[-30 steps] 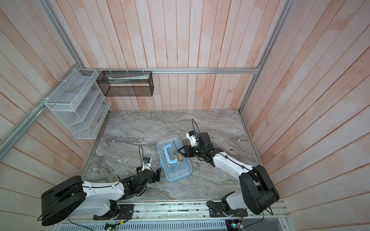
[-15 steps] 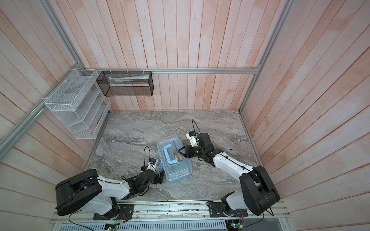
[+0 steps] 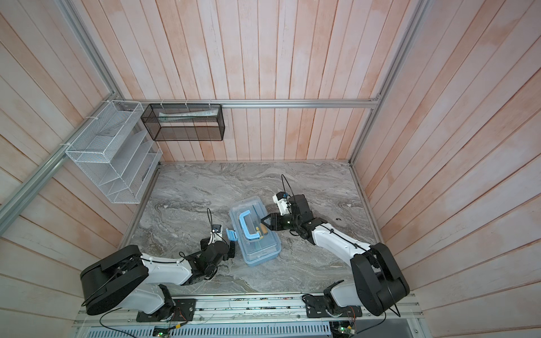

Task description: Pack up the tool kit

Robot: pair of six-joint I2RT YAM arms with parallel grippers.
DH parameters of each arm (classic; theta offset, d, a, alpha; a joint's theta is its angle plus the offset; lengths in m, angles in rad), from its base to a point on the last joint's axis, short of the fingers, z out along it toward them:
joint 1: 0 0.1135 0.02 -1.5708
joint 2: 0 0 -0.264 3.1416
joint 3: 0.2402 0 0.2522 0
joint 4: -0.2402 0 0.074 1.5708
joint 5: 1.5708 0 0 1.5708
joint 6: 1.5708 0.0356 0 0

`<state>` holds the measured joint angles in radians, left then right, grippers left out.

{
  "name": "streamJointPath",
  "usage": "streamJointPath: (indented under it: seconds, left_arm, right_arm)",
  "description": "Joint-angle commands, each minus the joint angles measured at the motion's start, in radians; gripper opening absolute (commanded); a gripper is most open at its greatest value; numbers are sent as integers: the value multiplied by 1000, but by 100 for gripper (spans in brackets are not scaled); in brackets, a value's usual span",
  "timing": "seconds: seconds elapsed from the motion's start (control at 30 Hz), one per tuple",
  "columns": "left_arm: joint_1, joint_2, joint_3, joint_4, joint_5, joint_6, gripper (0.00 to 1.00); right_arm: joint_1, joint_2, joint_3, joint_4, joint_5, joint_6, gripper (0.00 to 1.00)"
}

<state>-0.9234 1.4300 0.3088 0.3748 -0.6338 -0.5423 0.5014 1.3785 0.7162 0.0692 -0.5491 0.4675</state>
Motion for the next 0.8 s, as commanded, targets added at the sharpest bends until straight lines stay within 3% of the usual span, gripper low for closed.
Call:
streamJointPath:
  seconds: [0.0, 0.2, 0.43, 0.6, 0.77]
  left_arm:
    - [0, -46, 10, -121, -44, -69, 100]
    - [22, -112, -27, -33, 55, -65, 100]
    - [78, -118, 66, -96, 236, -131, 94]
    - [151, -184, 29, -54, 435, -277, 78]
    - [192, -260, -62, 63, 512, -367, 59]
  right_arm:
    - [8, -10, -14, 14, -35, -5, 52]
    - [5, -13, -21, 16, -34, -16, 52]
    - [-8, 24, -7, 3, -35, -39, 52]
    - [-9, 40, 3, 0, -35, -55, 52]
    - [-11, 56, -5, 15, -47, -51, 52]
